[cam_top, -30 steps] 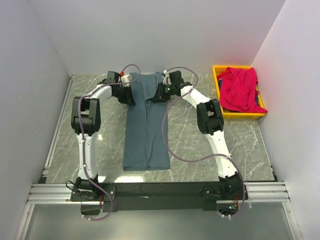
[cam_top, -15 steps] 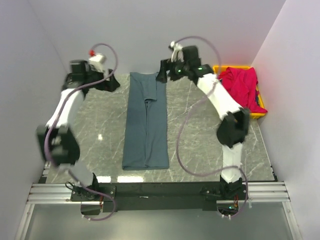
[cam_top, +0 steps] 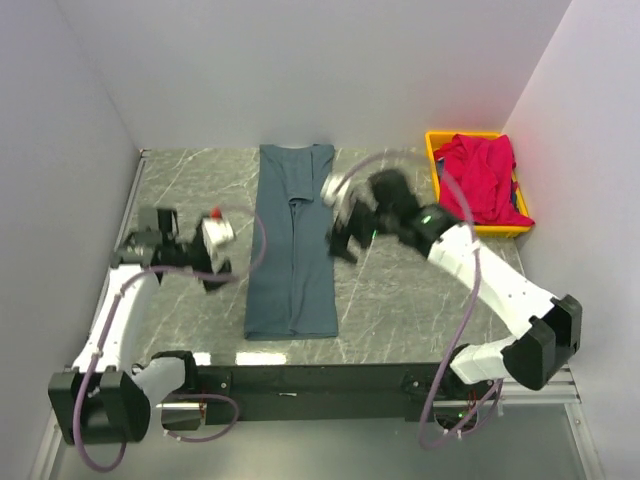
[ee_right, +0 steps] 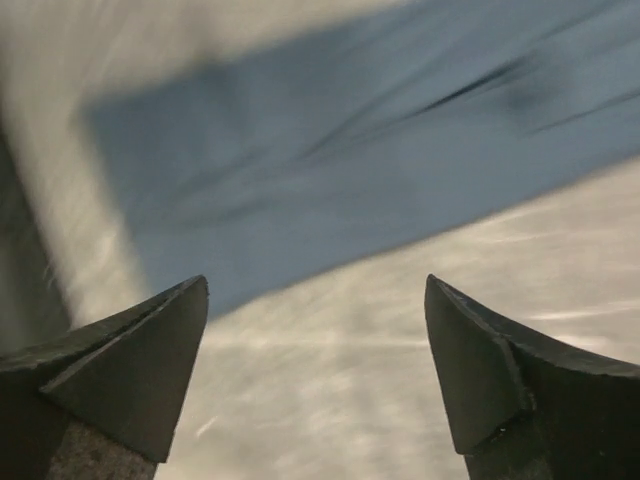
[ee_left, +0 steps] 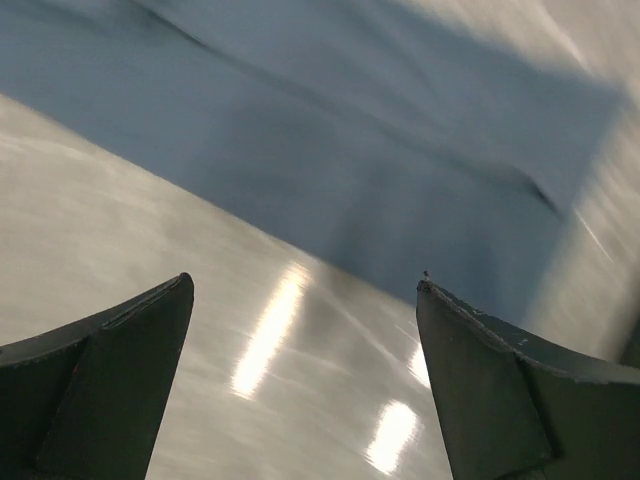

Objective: Fold and stack the t-shirts
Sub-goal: Fold the tshirt

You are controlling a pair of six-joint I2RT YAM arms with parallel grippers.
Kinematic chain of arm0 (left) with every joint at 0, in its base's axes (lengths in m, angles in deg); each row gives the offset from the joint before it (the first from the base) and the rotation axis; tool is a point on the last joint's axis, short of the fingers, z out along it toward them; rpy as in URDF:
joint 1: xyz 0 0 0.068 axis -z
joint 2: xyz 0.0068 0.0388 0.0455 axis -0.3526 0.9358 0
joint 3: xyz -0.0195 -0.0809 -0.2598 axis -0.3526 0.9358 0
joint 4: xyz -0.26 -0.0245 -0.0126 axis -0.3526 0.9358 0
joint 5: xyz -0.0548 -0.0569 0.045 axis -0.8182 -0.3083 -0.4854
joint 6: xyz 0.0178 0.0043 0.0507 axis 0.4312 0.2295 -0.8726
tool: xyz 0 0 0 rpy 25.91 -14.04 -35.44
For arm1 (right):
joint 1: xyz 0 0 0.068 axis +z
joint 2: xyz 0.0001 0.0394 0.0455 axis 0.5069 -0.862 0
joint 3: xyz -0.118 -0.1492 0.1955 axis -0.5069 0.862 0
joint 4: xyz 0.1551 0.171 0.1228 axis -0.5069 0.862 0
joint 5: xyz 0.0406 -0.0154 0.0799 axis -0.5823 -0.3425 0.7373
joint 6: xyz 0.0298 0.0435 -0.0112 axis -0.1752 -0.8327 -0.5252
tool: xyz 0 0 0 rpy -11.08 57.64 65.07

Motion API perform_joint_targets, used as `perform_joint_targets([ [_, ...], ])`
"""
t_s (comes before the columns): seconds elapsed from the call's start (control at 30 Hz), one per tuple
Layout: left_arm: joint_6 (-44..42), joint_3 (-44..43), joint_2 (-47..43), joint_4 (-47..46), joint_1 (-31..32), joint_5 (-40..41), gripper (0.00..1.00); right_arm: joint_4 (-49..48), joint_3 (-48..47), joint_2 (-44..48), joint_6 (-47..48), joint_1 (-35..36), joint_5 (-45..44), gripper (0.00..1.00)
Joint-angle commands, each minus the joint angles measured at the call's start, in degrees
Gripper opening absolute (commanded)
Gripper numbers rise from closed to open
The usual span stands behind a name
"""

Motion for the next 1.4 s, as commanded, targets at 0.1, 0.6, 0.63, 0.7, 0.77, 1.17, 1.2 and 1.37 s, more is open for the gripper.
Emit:
perform_joint_targets([
  [0.1, -32.18, 19.58, -18.23, 18.29, 4.67, -0.49, 0.89, -0.42, 21.46, 7.37, 5.19, 15.61, -2.66, 0.84],
  [0.6, -36.51, 32.35, -21.51, 8.73, 15.57, 5.76, 0.52, -18.00, 33.87, -2.20, 9.23, 31.10, -8.64, 0.55],
  [0.63, -36.68, 32.52, -21.07, 8.47, 16.10, 6.11, 0.52, -18.18, 34.13, -3.07, 9.76, 31.28, -8.82, 0.53],
  [0.7, -37.65, 32.78, -20.19, 7.59, 17.42, 7.33, 0.52, -18.45, 34.57, -3.52, 10.29, 31.54, -8.90, 0.51],
  [0.77, -37.74, 33.57, -20.09, 6.10, 18.56, 8.22, 0.52, -18.53, 35.36, -3.61, 10.29, 32.16, -8.55, 0.50],
  [1.17, -32.47, 36.83, -17.37, -1.90, 28.58, 15.95, 0.53, -15.99, 34.31, -8.00, 13.98, 35.06, -13.56, 0.49],
  [1.2, -32.21, 36.74, -17.11, -2.34, 28.94, 15.95, 0.53, -15.99, 34.14, -8.87, 14.24, 35.15, -14.26, 0.48],
  [1.37, -31.24, 36.13, -14.65, -4.10, 30.26, 16.83, 0.52, -15.28, 33.26, -11.52, 14.51, 35.50, -17.25, 0.49],
])
